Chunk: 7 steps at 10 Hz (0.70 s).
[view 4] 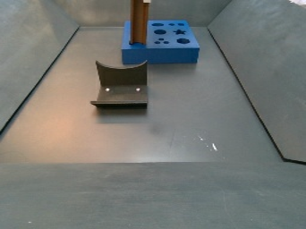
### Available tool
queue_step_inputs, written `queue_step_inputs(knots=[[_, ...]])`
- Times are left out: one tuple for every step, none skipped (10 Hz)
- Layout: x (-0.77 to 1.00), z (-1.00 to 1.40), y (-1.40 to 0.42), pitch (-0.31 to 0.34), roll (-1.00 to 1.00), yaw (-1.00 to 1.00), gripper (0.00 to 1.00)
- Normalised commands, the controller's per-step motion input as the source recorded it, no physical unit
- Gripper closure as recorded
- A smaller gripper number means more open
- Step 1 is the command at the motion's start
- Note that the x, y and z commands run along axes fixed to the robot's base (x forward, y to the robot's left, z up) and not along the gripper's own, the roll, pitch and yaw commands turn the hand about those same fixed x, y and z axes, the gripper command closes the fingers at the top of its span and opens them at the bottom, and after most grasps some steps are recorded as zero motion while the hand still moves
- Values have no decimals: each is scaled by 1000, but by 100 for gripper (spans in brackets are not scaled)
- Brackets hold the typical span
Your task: Insert the arch object.
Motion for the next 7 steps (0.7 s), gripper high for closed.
queue_step_inputs(knots=[[111,-63,-109,0,-67,211,100],[37,0,-91,1,-61,174,100],[11,0,-80,3,-50,131,100],[117,-54,-20,26,-6,23,100],[220,-103,0,69,0,0,100],[217,-134,0,81,9,-103,100],[183,-177,11,83,20,-214,100]])
